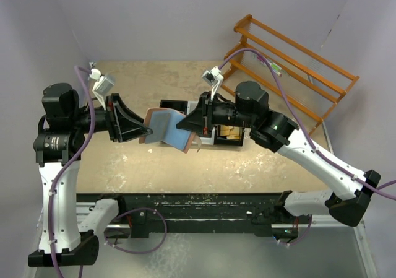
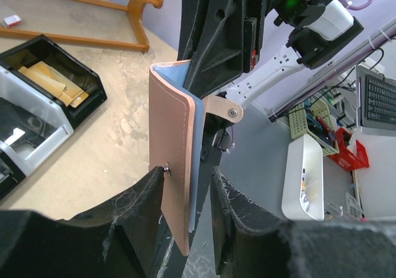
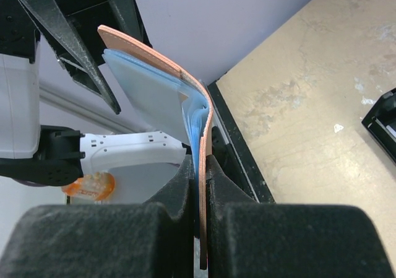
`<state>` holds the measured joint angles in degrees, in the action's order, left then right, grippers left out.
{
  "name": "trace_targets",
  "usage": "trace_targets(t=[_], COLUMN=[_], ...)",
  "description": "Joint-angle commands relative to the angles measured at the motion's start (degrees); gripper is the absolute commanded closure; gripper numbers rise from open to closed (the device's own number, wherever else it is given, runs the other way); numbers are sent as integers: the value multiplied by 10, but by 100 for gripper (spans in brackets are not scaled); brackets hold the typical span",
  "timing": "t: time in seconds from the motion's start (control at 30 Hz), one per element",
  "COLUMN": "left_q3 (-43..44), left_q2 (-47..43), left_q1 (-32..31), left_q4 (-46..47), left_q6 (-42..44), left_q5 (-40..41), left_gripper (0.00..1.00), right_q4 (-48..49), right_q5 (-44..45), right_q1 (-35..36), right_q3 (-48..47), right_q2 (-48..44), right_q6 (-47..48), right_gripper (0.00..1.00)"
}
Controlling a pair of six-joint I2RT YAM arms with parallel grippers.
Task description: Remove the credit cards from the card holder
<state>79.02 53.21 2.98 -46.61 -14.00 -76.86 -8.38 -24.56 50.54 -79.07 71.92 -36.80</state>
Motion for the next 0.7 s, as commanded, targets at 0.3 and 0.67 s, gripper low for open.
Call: trace_targets(t=[0.3, 0.67], left_q3=[45, 47], left_q2=[14, 10], left_q1=[1, 1], left_q4=[-66, -84], left_q6=[76, 115], left_q5=[-2, 69], left_gripper=[66, 70], right_q4=[14, 19], right_q5=[1, 2], right_q1=[-1, -1], right_q3=[-19, -18], right_q2=[-23, -20], right_q6=[11, 4], right_gripper=[100, 100])
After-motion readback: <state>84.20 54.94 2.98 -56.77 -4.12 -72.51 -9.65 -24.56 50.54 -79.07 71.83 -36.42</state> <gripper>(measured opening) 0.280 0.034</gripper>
